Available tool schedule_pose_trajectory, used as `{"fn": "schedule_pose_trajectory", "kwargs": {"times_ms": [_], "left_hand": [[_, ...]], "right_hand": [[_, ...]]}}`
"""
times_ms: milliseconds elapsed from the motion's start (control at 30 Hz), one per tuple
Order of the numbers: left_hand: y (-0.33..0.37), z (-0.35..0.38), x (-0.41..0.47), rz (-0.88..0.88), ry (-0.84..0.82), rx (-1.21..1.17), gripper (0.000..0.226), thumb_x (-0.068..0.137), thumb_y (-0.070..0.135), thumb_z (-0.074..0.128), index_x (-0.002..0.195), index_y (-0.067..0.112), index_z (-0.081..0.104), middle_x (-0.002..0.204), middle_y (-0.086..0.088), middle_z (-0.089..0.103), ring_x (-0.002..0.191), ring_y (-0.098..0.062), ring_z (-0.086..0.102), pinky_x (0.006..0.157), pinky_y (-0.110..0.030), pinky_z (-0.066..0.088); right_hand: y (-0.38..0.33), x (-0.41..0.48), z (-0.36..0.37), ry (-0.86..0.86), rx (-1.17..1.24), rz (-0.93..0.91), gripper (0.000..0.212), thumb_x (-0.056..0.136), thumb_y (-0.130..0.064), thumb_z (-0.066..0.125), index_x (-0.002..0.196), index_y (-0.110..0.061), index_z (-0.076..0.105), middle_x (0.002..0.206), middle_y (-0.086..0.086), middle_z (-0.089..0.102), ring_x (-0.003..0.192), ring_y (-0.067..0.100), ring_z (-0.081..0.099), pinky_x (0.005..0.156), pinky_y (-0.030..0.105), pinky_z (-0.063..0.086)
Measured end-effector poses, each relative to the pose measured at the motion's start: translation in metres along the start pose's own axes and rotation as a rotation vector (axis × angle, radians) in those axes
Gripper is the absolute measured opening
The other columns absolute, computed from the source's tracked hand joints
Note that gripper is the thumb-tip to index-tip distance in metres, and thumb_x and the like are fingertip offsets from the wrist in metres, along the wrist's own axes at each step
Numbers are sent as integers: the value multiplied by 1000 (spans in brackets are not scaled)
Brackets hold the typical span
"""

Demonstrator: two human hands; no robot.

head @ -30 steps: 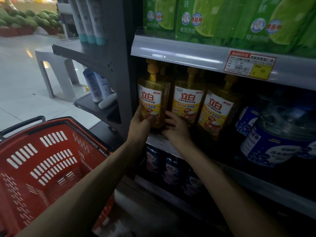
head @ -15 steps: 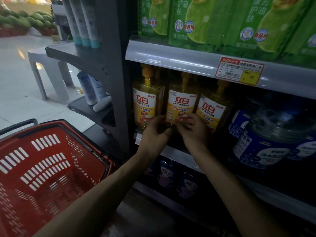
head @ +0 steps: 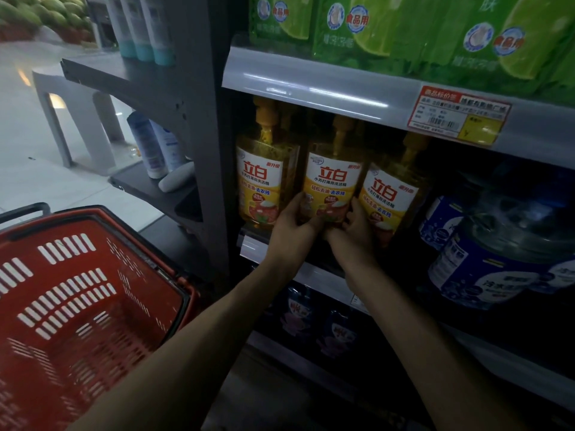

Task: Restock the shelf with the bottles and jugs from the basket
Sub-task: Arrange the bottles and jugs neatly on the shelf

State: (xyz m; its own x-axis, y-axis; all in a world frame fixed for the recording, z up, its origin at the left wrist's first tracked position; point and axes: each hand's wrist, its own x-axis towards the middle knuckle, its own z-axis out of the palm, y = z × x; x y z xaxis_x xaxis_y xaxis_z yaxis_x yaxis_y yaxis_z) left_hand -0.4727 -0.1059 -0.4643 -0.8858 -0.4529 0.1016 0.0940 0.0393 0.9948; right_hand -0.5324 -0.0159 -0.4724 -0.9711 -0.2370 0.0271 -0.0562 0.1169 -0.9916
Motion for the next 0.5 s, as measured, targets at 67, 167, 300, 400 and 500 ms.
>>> {"fn": "schedule_pose_trajectory", "kwargs": {"times_ms": [67,167,300,400,500], "left_hand": [[-1,1,2,-9,-3,-32,46,96,21,68,141,27,59,130,9,70,120,-5,64,106,-32,51],[-2,2,5,-39,-4,-77,42,97,18,66,138,27,61,122,12,72,111,2,65,97,-23,53],[-3,4,8,-78,-6,-110,47,97,18,65,144,24,57,128,7,70,117,-6,63,97,-27,53],[-6,3,9,-76,-12,-101,49,97,21,66,145,24,56,132,5,69,124,-12,62,102,-31,51],[-8,1,11,-90,-5,-104,51,98,19,64,147,22,54,133,4,68,123,-11,62,100,-28,52]], "right_hand": [[1,0,1,20,27,27,82,78,-6,65,148,-39,41,144,-7,55,133,18,52,106,52,50],[1,-2,3,38,35,61,79,78,-1,61,144,-41,45,139,-9,58,130,17,55,104,50,52],[2,-1,2,37,36,72,81,81,4,58,149,-38,42,141,-5,58,130,18,55,104,50,52],[4,-3,8,44,0,37,84,73,-5,60,144,-48,44,143,-8,56,135,18,52,105,53,51],[9,-5,15,33,-2,47,94,69,-5,59,142,-59,34,153,-10,45,143,20,42,107,57,48]]}}
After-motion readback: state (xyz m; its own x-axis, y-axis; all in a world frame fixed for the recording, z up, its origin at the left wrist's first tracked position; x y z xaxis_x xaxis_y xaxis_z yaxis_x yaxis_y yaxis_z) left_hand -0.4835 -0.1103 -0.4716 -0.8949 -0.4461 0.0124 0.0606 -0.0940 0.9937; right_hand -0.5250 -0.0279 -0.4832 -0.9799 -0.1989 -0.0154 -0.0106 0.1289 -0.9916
